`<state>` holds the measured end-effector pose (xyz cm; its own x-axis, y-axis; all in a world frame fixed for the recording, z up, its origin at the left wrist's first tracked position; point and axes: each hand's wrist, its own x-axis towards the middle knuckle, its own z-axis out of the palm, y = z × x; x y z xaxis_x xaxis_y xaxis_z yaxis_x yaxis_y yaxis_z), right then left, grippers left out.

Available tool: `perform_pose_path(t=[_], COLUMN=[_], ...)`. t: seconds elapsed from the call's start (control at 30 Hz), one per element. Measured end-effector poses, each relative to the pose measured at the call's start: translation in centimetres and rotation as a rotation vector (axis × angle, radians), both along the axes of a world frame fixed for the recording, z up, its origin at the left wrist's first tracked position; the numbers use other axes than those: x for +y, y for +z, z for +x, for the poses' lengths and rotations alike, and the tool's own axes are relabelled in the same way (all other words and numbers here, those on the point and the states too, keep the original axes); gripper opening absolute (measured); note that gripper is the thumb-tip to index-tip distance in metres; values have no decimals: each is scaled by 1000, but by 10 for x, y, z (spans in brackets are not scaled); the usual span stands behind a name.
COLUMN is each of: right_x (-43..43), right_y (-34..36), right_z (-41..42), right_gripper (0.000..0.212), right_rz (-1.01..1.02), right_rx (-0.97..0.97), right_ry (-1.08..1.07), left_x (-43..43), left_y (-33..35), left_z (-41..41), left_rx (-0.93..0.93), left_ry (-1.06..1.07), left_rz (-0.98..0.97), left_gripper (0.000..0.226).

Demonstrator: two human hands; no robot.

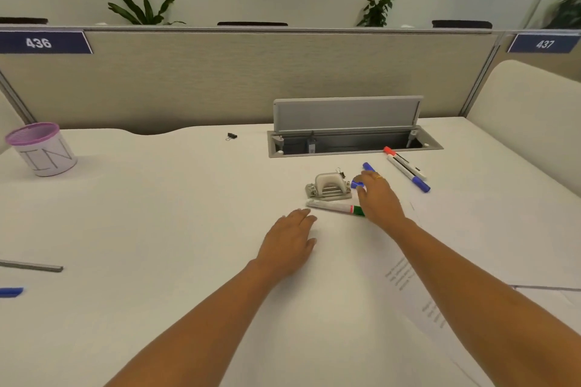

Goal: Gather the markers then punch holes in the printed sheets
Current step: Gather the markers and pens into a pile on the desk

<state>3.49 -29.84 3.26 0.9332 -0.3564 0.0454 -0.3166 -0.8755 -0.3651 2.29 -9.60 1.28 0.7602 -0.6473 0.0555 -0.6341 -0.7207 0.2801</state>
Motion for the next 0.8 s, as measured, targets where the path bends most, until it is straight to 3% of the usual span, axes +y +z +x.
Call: perform_pose_path(t=[0.3,0.47,0.57,0.8], right_x=[-26,-27,-33,-47], right_y=[6,4,0,-4], right_z=[58,78,80,54], right_gripper=[51,62,53,43], right_rz=[-45,-75,-101,-120], right_rx=[105,318,389,349], right_ry=[177,406,406,272], left_x=[-61,-67,-67,-58], left_y=[-9,-20,-28,-35], left_z=[28,34,39,34], left_rx=[-17,-119,-222,-366], left_ry=[-111,-171,-158,-111], left_rz=[5,27,-33,-35], left_gripper=[50,46,41,46])
